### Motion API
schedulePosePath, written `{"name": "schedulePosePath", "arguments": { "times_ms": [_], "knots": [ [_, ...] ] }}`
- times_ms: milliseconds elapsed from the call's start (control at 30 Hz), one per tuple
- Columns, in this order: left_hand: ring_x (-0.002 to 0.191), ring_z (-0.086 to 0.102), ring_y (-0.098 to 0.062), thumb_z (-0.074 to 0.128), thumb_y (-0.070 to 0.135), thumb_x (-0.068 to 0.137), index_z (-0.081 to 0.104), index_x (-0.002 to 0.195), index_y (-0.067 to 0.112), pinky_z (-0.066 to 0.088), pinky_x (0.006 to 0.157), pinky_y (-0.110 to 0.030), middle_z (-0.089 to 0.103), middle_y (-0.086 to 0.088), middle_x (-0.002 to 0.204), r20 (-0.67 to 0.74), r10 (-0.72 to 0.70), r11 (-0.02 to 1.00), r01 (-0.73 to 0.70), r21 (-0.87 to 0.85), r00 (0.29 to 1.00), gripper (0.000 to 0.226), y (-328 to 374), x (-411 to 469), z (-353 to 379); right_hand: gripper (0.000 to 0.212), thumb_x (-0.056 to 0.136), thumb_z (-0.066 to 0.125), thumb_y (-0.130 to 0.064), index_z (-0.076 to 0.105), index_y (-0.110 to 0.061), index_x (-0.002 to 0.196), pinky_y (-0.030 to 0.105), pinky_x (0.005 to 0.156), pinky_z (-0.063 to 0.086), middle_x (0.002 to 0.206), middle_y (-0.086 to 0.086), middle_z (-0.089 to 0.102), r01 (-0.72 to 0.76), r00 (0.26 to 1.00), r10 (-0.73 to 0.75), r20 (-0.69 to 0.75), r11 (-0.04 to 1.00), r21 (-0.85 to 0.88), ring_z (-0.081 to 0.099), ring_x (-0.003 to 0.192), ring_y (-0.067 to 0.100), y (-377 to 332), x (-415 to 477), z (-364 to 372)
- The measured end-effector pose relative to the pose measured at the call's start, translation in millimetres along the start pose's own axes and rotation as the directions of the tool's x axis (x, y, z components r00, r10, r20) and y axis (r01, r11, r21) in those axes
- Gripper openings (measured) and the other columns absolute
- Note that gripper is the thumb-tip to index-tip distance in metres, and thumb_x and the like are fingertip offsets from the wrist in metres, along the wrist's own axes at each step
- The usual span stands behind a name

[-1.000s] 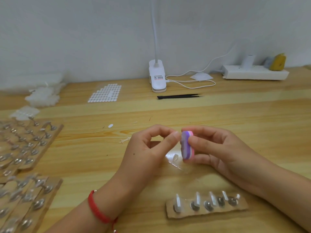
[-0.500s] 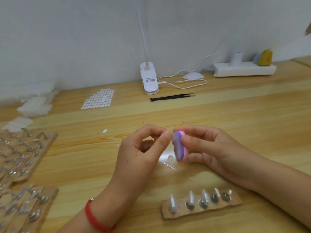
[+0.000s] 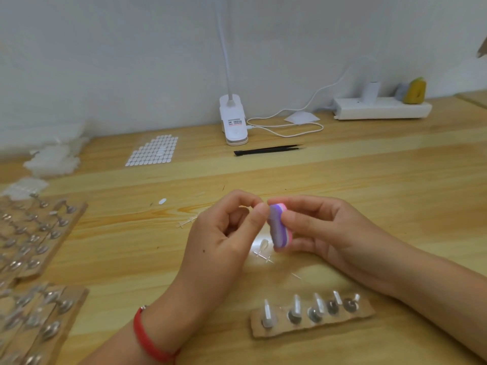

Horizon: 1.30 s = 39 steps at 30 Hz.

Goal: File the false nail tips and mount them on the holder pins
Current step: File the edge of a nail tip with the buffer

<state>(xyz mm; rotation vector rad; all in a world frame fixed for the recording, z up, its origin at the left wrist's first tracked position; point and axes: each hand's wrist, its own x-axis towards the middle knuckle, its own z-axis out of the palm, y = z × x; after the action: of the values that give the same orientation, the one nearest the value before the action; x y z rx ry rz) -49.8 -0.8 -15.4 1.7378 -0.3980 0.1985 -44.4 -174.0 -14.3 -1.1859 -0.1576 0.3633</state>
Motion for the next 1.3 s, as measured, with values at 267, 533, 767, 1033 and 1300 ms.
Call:
{"name": "schedulePosePath", "arguments": {
  "times_ms": [267, 533, 767, 1033, 1300],
  "knots": [
    [0.039, 0.021, -0.005, 0.059, 0.031, 0.084, 0.063, 0.074, 0.014, 0.021, 0.042, -0.01, 0.028, 0.011, 0.042, 0.038, 0.007, 1.0, -0.006, -0.014, 0.999, 0.02, 4.3, -2.5, 1.6, 0.028, 0.079, 0.067, -0.014, 0.074, -0.009, 0.106, 0.025, 0.07, 0.057, 0.102, 0.012, 0.074, -0.004, 1.0, 0.004, 0.014, 1.0, -0.01, 0.07, 0.087, 0.014, -0.5, -0.9, -2.2],
    [0.044, 0.02, -0.006, 0.061, 0.033, 0.081, 0.062, 0.075, 0.019, 0.021, 0.043, -0.017, 0.023, 0.005, 0.048, -0.128, 0.015, 1.0, -0.015, -0.001, 0.992, 0.015, -0.2, 2.8, -2.8, 0.032, 0.069, 0.075, -0.025, 0.078, -0.015, 0.099, 0.024, 0.069, 0.057, 0.089, 0.006, 0.074, -0.01, 0.999, 0.011, 0.044, 0.999, -0.034, 0.07, 0.08, 0.012, -0.5, -0.4, -0.7],
    [0.046, 0.023, -0.007, 0.063, 0.03, 0.081, 0.066, 0.071, 0.015, 0.024, 0.048, -0.019, 0.027, 0.005, 0.047, -0.066, 0.016, 1.0, -0.017, -0.018, 0.998, 0.018, -0.5, 1.4, -0.8, 0.029, 0.067, 0.077, -0.02, 0.078, -0.014, 0.095, 0.025, 0.068, 0.057, 0.091, 0.011, 0.075, -0.005, 0.998, 0.008, 0.057, 0.998, -0.057, 0.073, 0.081, 0.019, -1.2, -1.9, 2.5],
    [0.043, 0.026, -0.002, 0.065, 0.03, 0.078, 0.064, 0.067, 0.006, 0.027, 0.046, -0.014, 0.031, 0.013, 0.045, -0.075, -0.023, 0.998, 0.018, -0.066, 0.997, 0.026, 2.2, 2.2, 0.1, 0.026, 0.064, 0.083, -0.016, 0.077, -0.015, 0.09, 0.024, 0.063, 0.057, 0.091, 0.011, 0.075, 0.024, 0.999, -0.023, 0.023, 0.996, -0.084, 0.073, 0.079, 0.019, -0.2, -2.9, 4.0],
    [0.04, 0.025, -0.002, 0.072, 0.03, 0.078, 0.062, 0.063, 0.01, 0.025, 0.043, -0.01, 0.031, 0.014, 0.042, -0.084, -0.062, 0.993, 0.053, -0.105, 0.995, 0.027, 3.1, 1.8, -0.2, 0.024, 0.059, 0.083, -0.013, 0.077, -0.015, 0.082, 0.024, 0.058, 0.057, 0.087, 0.01, 0.074, 0.041, 0.999, -0.042, -0.032, 0.999, -0.018, 0.073, 0.078, 0.019, 0.2, -2.9, 4.5]
  ]
}}
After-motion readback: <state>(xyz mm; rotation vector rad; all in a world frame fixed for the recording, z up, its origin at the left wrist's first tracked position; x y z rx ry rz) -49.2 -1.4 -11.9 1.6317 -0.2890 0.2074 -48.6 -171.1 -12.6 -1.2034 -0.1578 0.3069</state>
